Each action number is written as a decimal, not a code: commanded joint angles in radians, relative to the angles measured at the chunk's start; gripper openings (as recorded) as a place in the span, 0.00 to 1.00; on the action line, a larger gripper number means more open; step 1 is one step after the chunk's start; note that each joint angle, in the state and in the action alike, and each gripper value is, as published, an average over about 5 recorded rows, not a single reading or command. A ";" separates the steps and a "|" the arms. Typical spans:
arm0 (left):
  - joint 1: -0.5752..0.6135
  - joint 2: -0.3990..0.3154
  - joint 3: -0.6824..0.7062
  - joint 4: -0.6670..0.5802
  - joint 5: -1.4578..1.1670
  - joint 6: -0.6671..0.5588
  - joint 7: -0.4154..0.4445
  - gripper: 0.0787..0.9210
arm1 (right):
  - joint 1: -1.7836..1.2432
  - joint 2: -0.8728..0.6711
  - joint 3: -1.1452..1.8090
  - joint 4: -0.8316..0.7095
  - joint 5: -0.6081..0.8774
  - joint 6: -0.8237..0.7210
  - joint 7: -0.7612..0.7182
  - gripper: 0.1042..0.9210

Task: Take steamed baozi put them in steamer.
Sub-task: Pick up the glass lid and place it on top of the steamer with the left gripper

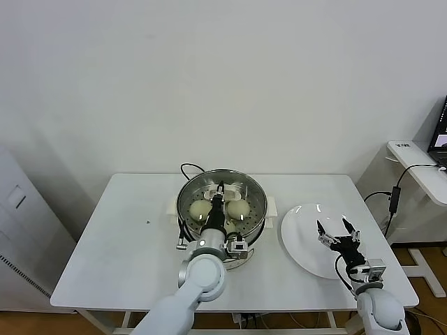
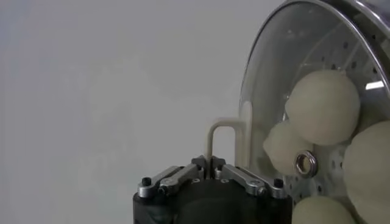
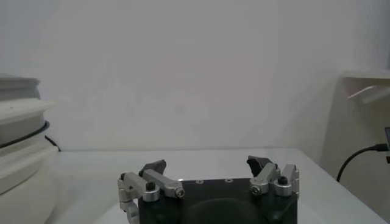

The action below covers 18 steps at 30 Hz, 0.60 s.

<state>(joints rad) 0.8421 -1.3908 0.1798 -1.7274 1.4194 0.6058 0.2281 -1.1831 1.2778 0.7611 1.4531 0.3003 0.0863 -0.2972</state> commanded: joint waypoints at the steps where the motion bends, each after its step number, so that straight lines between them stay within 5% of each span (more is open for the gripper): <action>1: 0.004 0.004 -0.005 0.006 -0.018 0.000 -0.003 0.04 | -0.001 0.000 0.002 0.000 -0.001 0.002 -0.001 0.88; 10: 0.018 0.036 -0.020 -0.032 -0.085 0.005 -0.028 0.12 | -0.003 0.006 0.013 0.000 -0.009 0.003 -0.007 0.88; 18: 0.091 0.147 -0.042 -0.377 -0.403 -0.045 0.121 0.38 | -0.001 0.008 0.034 -0.005 -0.021 0.005 -0.015 0.88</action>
<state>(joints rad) 0.8760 -1.3372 0.1543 -1.7969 1.3204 0.5990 0.2271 -1.1854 1.2842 0.7774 1.4497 0.2898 0.0898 -0.3062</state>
